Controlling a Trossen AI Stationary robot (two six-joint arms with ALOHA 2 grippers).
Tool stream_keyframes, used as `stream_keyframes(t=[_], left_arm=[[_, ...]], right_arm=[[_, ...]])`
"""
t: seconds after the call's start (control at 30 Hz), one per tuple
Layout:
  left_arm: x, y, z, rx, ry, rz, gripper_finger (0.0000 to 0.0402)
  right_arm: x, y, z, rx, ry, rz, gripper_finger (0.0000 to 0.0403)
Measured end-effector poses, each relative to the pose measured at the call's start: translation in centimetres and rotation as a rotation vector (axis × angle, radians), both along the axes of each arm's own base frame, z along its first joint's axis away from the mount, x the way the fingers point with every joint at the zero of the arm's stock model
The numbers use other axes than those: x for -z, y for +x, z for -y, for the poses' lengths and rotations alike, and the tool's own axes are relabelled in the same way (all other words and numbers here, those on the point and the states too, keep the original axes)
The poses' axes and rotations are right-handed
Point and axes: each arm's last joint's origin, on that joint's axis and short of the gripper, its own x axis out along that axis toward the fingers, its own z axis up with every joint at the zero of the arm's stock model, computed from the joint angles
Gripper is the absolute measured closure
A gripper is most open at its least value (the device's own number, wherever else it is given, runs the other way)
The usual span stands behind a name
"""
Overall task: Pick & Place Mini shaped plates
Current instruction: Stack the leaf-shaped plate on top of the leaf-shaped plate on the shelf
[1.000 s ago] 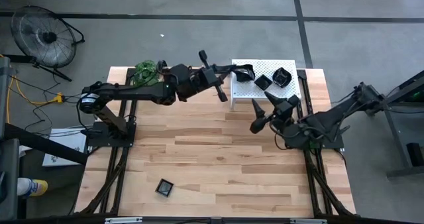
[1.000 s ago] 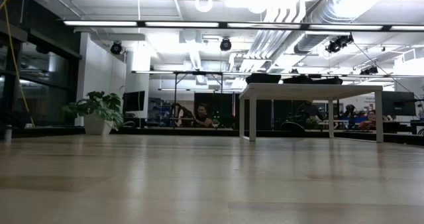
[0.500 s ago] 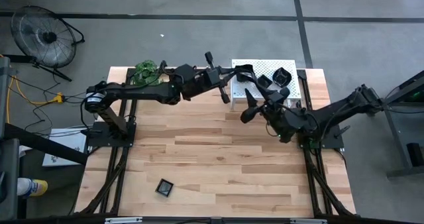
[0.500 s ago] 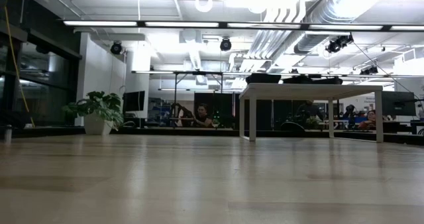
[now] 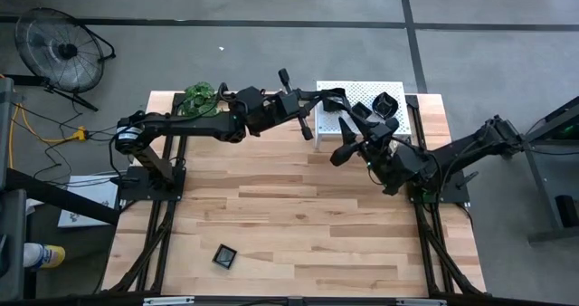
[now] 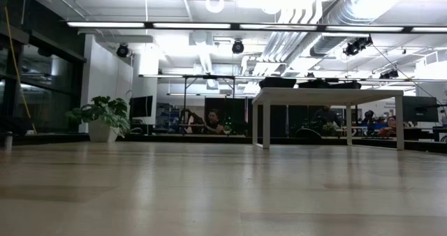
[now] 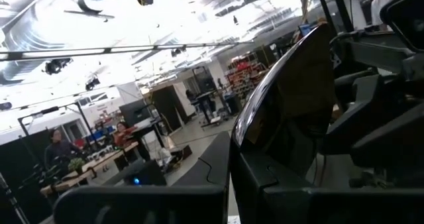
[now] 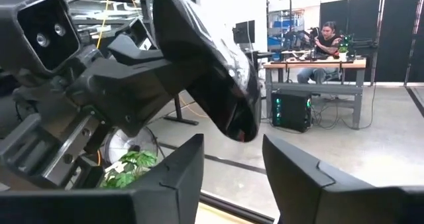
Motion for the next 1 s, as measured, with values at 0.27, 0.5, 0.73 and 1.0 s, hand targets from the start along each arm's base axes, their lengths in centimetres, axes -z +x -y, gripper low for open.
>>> stream_keyframes(t=[0.27, 0.5, 0.73, 1.0], left_arm=[[-0.01, 0.02, 0.06, 0.020, 0.005, 0.000, 0.0401], [-0.01, 0.02, 0.06, 0.020, 0.005, 0.000, 0.0401], [0.01, 0.02, 0.06, 0.020, 0.005, -0.001, 0.0401], [-0.04, -0.01, 0.06, 0.022, 0.002, 0.001, 0.0401]], right_arm=[[-0.14, 0.14, 0.63, 0.015, -0.010, -0.002, 0.0289], [-0.16, 0.18, 0.87, 0.026, -0.008, 0.001, 0.0312], [-0.29, 0.14, 0.89, 0.028, -0.004, 0.015, 0.0355], [-0.33, 0.11, 0.92, 0.032, -0.002, 0.018, 0.0398]])
